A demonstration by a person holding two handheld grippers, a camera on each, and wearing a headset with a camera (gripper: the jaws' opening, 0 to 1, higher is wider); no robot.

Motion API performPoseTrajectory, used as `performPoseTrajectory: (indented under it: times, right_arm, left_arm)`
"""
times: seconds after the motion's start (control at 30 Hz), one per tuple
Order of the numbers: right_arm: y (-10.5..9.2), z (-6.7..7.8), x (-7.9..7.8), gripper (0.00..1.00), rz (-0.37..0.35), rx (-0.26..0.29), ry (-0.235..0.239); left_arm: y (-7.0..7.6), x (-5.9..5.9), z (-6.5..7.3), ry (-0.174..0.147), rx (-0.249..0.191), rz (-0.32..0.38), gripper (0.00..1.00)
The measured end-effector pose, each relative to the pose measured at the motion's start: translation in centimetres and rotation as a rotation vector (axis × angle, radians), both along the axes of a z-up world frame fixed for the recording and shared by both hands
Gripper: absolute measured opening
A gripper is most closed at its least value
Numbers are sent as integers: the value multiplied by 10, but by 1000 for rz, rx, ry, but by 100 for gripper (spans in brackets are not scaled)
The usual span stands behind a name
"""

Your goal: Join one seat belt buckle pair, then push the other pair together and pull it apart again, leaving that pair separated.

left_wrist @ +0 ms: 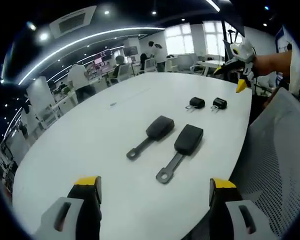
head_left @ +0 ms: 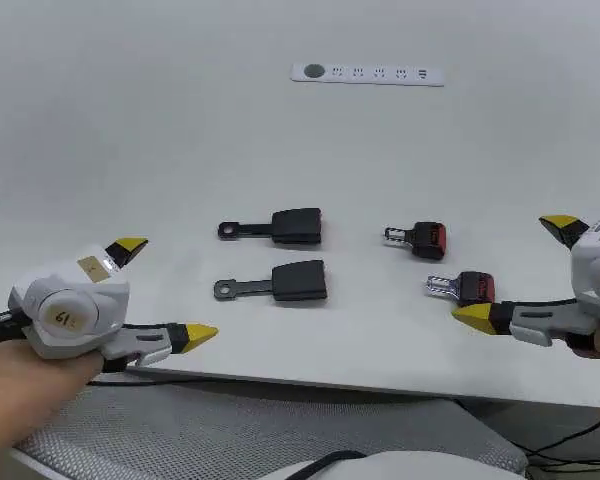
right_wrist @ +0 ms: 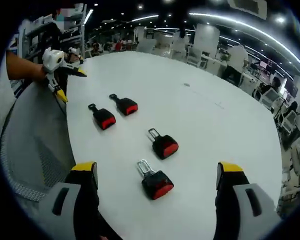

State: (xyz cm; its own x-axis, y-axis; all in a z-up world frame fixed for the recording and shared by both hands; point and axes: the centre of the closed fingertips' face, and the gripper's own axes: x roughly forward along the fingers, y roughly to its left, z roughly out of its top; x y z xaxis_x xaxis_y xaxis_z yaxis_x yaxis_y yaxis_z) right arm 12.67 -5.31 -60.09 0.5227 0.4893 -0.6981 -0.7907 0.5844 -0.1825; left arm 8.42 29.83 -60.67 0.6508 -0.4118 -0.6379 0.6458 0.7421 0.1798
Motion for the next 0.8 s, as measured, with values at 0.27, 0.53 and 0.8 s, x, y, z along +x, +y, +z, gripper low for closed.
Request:
performPoseTrajectory:
  times: [0.27, 0.53, 0.8]
  right_arm:
    - [5, 4, 2, 100, -33, 47, 5]
    - [3, 3, 2, 98, -64, 62, 15]
    - [1, 4, 0, 97, -97, 82, 43]
  left_arm:
    - [1, 0, 0, 1, -6, 3, 93]
    - [1, -1, 0, -1, -8, 0, 93]
    - [-1, -2, -1, 5, -5, -6, 93]
